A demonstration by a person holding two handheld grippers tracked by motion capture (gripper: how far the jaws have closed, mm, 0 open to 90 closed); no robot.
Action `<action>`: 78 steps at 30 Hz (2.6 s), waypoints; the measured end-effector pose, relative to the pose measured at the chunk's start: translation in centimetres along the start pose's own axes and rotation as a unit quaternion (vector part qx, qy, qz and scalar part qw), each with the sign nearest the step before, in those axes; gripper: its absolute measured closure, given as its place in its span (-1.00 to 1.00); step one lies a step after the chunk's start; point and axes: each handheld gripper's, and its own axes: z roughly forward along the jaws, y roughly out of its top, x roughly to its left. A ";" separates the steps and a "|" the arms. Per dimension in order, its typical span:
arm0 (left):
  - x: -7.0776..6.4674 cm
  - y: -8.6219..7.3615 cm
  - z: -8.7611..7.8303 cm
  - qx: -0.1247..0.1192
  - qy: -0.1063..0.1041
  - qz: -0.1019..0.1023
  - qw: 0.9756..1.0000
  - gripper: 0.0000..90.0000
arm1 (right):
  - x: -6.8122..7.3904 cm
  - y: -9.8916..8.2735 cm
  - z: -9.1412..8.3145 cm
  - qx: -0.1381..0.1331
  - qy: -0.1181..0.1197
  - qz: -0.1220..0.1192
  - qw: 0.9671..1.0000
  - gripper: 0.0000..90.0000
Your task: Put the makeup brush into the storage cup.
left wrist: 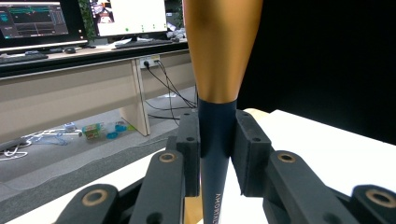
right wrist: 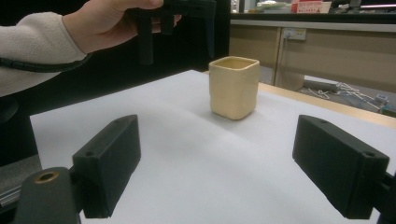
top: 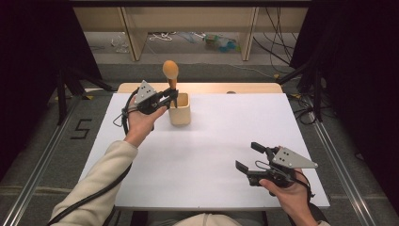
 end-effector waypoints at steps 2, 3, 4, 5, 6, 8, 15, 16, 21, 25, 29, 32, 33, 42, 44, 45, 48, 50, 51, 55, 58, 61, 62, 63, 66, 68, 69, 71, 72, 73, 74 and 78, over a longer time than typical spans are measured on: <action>0.0 0.0 0.0 0.000 0.000 0.001 1.000 0.65 | 0.0 0.0 0.0 0.000 0.002 0.001 1.000 -0.65; 0.0 0.0 0.0 0.000 0.000 0.001 1.000 0.65 | 0.0 0.0 0.0 -0.001 0.002 0.002 1.000 -0.65; 0.0 0.0 0.0 0.000 0.000 0.002 1.000 0.65 | 0.0 0.0 0.0 -0.003 0.001 0.002 1.000 -0.65; 0.0 0.0 0.1 0.000 0.000 0.002 1.000 0.65 | 0.0 0.0 0.0 -0.002 -0.001 0.000 1.000 -0.65; 0.0 0.0 0.1 0.001 0.001 0.001 1.000 0.65 | 0.0 0.0 0.0 -0.002 0.000 0.000 1.000 -0.65; 0.1 -0.1 0.1 0.002 0.001 0.002 1.000 0.65 | 0.0 0.0 0.0 -0.003 -0.002 0.000 1.000 -0.65; 0.2 0.0 0.0 0.001 0.001 0.003 1.000 0.65 | 0.0 0.0 0.2 -0.009 -0.009 -0.017 1.000 -0.67; 0.2 0.0 0.1 0.000 0.001 0.002 1.000 0.65 | 0.0 -0.1 0.2 -0.009 -0.008 -0.018 1.000 -0.67; 0.4 -0.1 0.1 0.001 0.003 0.000 1.000 0.65 | 0.1 0.0 0.1 -0.007 -0.007 -0.007 1.000 -0.67; 0.5 -0.1 0.1 0.002 0.004 0.000 1.000 0.65 | -0.1 0.0 0.2 -0.018 -0.006 -0.018 1.000 -0.67; 0.5 -0.1 0.3 0.001 0.003 0.000 1.000 0.65 | 0.0 0.0 0.0 0.000 -0.007 -0.006 1.000 -0.67; 0.5 -0.1 0.4 0.003 0.004 0.002 1.000 0.65 | 0.0 0.0 -0.1 0.000 -0.011 -0.004 1.000 -0.67; 0.5 -0.1 0.4 0.003 0.004 0.003 1.000 0.65 | 0.0 0.0 0.0 -0.002 -0.011 -0.005 1.000 -0.67; 0.7 0.0 0.7 0.003 0.005 0.001 1.000 0.65 | 0.0 0.0 0.0 -0.001 -0.009 -0.002 1.000 -0.67; 0.7 0.0 0.8 0.005 0.005 0.003 1.000 0.65 | 0.0 0.0 0.0 0.000 -0.009 -0.002 1.000 -0.67; 0.7 0.0 0.9 0.003 0.004 0.002 1.000 0.65 | 0.0 0.0 0.0 0.000 -0.009 -0.002 1.000 -0.67; 0.7 0.1 1.1 0.002 0.002 0.002 1.000 0.65 | -0.2 0.0 0.1 -0.009 -0.014 -0.015 1.000 -0.67; 0.7 0.1 1.1 0.001 0.003 0.001 1.000 0.65 | -0.2 0.0 0.1 -0.013 -0.014 -0.015 1.000 -0.67; 0.7 0.1 1.1 0.002 0.004 0.002 1.000 0.65 | -0.2 0.0 0.1 -0.012 -0.014 -0.014 1.000 -0.67; 0.9 0.1 1.2 0.003 0.007 0.001 1.000 0.65 | -0.1 -0.1 0.1 -0.009 -0.007 -0.002 1.000 -0.67; 1.1 -0.1 1.3 0.004 0.008 0.002 1.000 0.65 | 0.0 0.0 0.2 -0.008 -0.012 -0.003 1.000 -0.67; 1.2 -0.1 1.4 0.004 0.009 0.001 1.000 0.65 | 0.0 0.0 0.2 -0.005 -0.011 -0.004 1.000 -0.67; 1.2 -0.1 1.5 0.003 0.008 0.001 1.000 0.65 | 0.0 0.0 0.2 -0.006 -0.011 -0.002 1.000 -0.67; 1.3 -0.1 1.5 0.002 0.009 0.001 1.000 0.65 | 0.0 0.0 0.2 -0.007 -0.011 -0.002 1.000 -0.67; 1.4 -0.1 1.6 0.001 0.011 0.002 1.000 0.65 | -0.1 -0.1 0.2 -0.010 -0.012 -0.002 1.000 -0.67; 1.4 -0.1 1.6 0.002 0.012 0.002 1.000 0.65 | 0.0 0.0 0.2 -0.006 -0.012 -0.002 1.000 -0.67; 1.5 -0.1 1.7 0.002 0.011 0.002 1.000 0.65 | -0.1 0.0 0.1 -0.006 -0.011 -0.002 1.000 -0.67; 1.5 -0.1 1.7 0.003 0.013 0.003 1.000 0.65 | -0.1 -0.1 0.3 -0.015 -0.005 0.004 1.000 -0.67; 1.6 -0.2 1.8 0.002 0.013 0.001 1.000 0.65 | -0.1 -0.1 0.3 -0.015 -0.005 0.004 1.000 -0.67; 1.6 -0.2 1.8 0.003 0.013 0.002 1.000 0.65 | -0.1 -0.1 0.3 -0.015 -0.004 0.003 1.000 -0.67; 1.6 -0.2 1.9 0.004 0.013 0.003 1.000 0.65 | -0.1 -0.1 0.3 -0.015 -0.004 0.004 1.000 -0.66; 1.7 -0.3 2.0 0.004 0.014 0.002 1.000 0.65 | -0.1 -0.1 0.3 -0.015 -0.004 0.005 1.000 -0.67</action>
